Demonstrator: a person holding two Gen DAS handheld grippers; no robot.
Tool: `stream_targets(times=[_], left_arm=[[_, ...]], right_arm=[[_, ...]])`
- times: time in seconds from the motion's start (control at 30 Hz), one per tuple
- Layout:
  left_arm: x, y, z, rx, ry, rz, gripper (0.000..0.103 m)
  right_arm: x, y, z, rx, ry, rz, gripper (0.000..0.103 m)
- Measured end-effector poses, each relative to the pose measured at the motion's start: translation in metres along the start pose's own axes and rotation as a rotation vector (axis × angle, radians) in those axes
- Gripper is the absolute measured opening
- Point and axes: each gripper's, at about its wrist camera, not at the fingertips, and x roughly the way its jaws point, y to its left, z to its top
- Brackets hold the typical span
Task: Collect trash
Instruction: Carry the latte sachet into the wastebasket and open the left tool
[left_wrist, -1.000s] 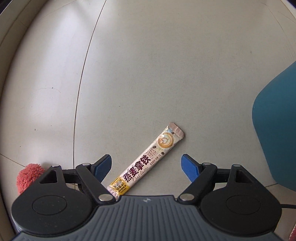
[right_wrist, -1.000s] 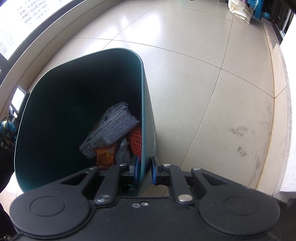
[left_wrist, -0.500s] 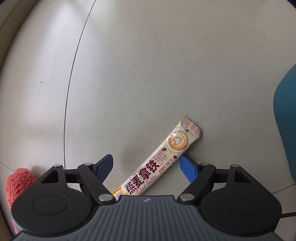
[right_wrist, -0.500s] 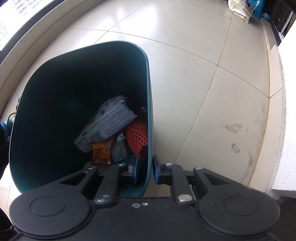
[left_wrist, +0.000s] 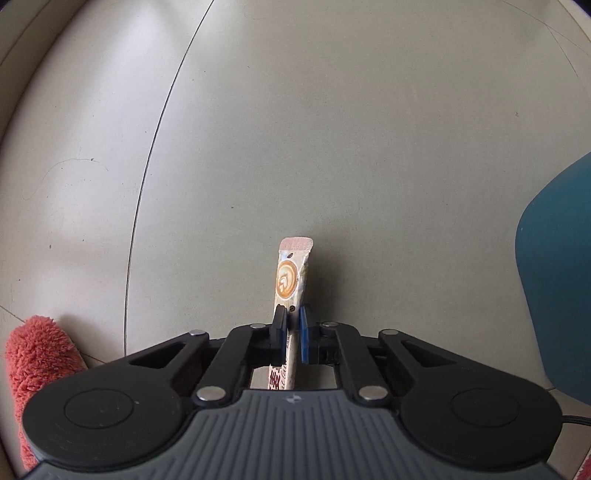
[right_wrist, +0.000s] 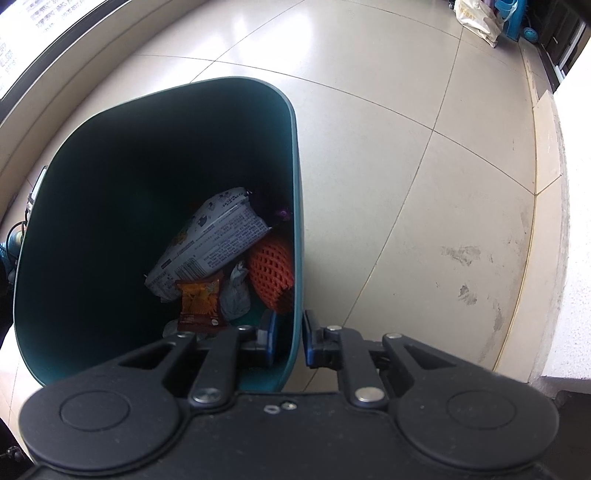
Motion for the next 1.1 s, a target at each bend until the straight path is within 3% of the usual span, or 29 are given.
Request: stream_targets(times=[0.27,0.63,0.97,1.1], left_arm=[[-0.048,0.012,-0.018,-0.066,-0.059,0.011,0.004],[-0.161,0.019,-0.027,-0.133,-0.250,0.008,0.003],[-0.307,-0.014,-0.041,-0.088,-0.491,-0.087,0.003],[-0.368,-0.055,-0.048,-0.026,-0.580,-0.151,0.003]], right_arm=[[-0.003,0.002,-0.004,-0.014,-0.022,-0.008,0.014],[-0.013,0.004,-0.008,-0.016,-0.061,-0.018,0.009],[-0.036,0.004,-0.014,-0.020,-0.120,-0.013,0.007],[-0.037,0.004,-0.015,-0.019,-0.127,-0.011,0.008]])
